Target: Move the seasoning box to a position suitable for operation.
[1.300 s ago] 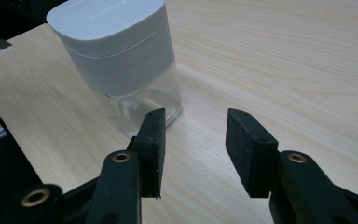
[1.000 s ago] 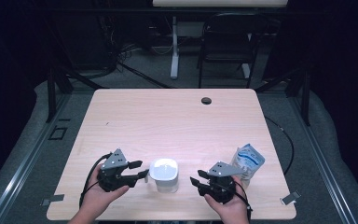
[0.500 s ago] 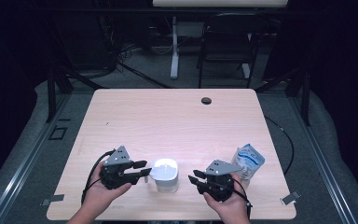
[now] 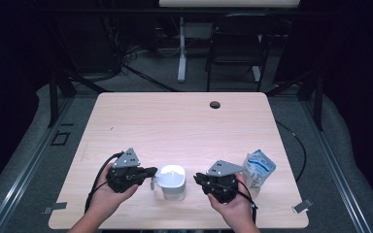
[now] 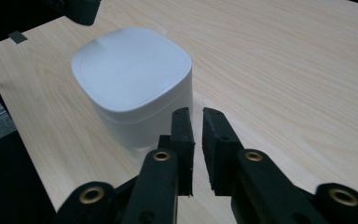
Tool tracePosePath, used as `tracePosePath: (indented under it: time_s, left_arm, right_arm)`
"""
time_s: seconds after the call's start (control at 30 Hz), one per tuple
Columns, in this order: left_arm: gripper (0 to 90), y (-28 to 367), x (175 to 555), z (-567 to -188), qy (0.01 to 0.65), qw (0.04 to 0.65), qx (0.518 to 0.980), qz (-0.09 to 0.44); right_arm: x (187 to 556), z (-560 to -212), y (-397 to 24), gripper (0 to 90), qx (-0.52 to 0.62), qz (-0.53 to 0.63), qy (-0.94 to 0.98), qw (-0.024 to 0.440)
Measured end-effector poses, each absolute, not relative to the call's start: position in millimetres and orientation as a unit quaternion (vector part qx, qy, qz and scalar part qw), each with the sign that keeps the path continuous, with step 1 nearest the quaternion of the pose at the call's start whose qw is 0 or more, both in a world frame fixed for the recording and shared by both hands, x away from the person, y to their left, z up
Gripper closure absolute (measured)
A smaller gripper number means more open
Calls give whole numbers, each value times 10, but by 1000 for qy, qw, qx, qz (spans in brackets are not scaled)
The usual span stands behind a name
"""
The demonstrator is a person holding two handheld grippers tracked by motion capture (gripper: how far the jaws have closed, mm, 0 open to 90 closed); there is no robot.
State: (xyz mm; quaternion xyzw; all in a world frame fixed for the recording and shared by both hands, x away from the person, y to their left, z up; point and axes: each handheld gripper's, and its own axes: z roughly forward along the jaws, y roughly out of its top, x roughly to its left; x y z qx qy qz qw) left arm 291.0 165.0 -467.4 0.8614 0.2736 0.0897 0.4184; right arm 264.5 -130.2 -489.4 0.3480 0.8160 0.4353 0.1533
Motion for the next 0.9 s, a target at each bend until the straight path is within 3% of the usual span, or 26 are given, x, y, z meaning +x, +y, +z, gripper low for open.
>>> tracePosePath:
  time_s: [0.13, 0.9]
  left_arm:
    - [900, 1607, 2919, -4689, 274, 412, 864, 91]
    - [900, 1527, 2921, -4741, 271, 400, 870, 97]
  right_arm:
    - [2723, -4818, -1226, 894, 332, 436, 823, 148]
    - [2744, -4970, -1179, 892, 319, 422, 839, 127]
